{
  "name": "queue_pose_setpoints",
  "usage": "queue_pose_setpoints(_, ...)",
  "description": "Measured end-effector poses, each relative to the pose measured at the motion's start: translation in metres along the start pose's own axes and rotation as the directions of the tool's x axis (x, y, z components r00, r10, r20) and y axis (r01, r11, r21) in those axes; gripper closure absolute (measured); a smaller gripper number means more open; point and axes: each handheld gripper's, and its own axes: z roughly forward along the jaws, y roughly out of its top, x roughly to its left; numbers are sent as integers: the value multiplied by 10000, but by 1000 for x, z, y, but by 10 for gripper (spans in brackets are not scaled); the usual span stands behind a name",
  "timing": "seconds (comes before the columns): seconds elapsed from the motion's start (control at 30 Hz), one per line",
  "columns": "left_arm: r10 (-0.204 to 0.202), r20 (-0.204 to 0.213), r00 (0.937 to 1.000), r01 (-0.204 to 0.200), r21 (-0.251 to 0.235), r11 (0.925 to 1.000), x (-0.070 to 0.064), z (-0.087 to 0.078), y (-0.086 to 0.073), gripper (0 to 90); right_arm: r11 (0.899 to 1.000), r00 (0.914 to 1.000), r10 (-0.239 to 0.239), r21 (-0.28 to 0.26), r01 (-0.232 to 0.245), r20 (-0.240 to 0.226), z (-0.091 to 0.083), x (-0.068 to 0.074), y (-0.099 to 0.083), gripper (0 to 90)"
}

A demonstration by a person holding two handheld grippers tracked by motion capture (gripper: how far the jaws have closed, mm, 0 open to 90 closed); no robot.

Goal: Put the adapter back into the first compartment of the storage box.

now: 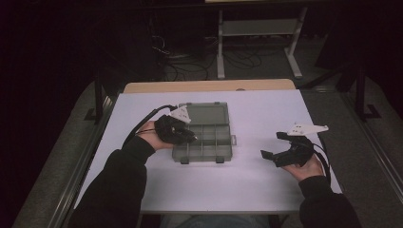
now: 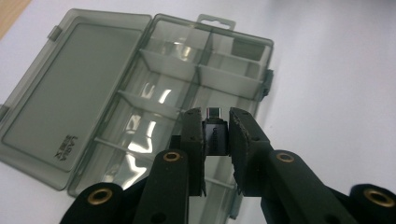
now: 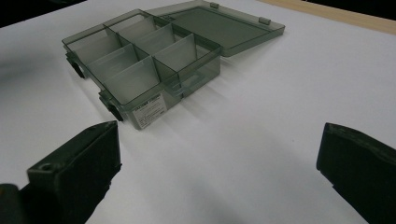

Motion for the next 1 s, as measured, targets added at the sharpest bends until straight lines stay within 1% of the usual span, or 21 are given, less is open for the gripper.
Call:
queue_pose_setpoints(0.17,-178,-53,9998,178,-45,9998,8,1,-4,764,10000,10000,-14,15,14,-16,0,0,0,0)
queue_pose_setpoints(0.27,-279,-93,9996,279,6,9996,13,2,-6,764,10000,10000,-23,23,23,-27,0,0,0,0)
queue_pose_setpoints(0.33,-383,-94,9992,382,-61,9993,16,1,-7,764,10000,10000,-36,24,36,-40,1,0,0,0)
queue_pose_setpoints(0.57,-433,-138,9990,432,-72,9990,27,1,-12,764,10000,10000,-36,53,36,-57,0,0,0,0)
queue_pose_setpoints(0.7,-639,-133,9979,637,-143,9979,36,3,-15,764,9999,10000,11,116,-10,-73,0,0,-1,0)
queue_pose_setpoints(0.93,-885,-215,9958,887,75,9960,49,13,-21,764,9999,10000,44,127,-43,-15,-2,0,-2,0)
queue_pose_setpoints(1.0,-936,-242,9953,941,208,9953,52,16,-23,764,9999,10000,41,100,-41,9,-3,0,-2,0)
